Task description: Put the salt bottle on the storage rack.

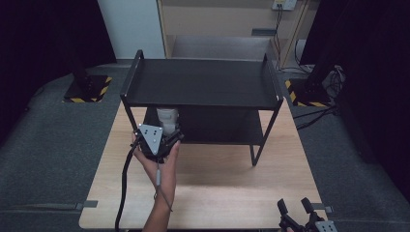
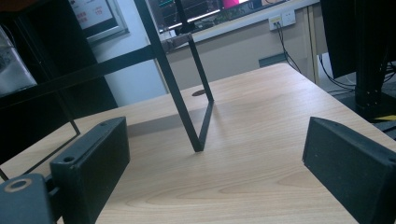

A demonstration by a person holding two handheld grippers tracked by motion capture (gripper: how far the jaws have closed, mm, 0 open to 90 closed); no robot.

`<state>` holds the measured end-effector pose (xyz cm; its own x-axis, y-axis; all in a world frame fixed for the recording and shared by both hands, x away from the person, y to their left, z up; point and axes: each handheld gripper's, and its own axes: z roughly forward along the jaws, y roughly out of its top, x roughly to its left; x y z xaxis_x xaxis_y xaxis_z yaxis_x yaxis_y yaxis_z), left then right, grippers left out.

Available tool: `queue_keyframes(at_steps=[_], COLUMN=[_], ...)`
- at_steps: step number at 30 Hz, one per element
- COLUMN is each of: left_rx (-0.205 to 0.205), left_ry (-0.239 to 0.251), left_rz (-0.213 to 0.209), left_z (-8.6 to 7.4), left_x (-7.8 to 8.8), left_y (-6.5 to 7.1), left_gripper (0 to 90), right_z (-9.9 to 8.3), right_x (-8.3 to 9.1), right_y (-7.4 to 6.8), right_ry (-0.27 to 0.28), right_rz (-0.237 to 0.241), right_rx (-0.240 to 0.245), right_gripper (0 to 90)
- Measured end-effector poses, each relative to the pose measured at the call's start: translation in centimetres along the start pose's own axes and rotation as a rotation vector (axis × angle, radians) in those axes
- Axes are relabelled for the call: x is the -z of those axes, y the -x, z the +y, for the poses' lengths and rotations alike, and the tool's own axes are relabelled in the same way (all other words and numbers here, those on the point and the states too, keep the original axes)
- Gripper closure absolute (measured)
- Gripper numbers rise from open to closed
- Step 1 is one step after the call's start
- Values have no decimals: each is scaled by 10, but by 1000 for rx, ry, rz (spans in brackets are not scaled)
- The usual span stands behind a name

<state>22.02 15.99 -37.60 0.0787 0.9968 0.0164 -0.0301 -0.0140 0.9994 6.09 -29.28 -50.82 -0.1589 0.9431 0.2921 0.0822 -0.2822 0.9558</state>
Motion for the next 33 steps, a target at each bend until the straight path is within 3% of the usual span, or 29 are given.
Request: queue_keyframes(at_steps=[8, 16, 33], left_rx=[36, 44, 41], left_ry=[10, 25, 28], left_rz=[-21, -57, -66], left_z=[-6, -11, -26], left_x=[25, 55, 90], left_y=[-3, -5, -14], left_gripper=[101, 100, 100], right_z=[2, 3, 3], right_x=[1, 0, 2], right_y=[-3, -5, -12], right_ry=[8, 9, 17], right_rz=[5, 14, 31], right_rx=[4, 8, 17], right_gripper=[73, 73, 72])
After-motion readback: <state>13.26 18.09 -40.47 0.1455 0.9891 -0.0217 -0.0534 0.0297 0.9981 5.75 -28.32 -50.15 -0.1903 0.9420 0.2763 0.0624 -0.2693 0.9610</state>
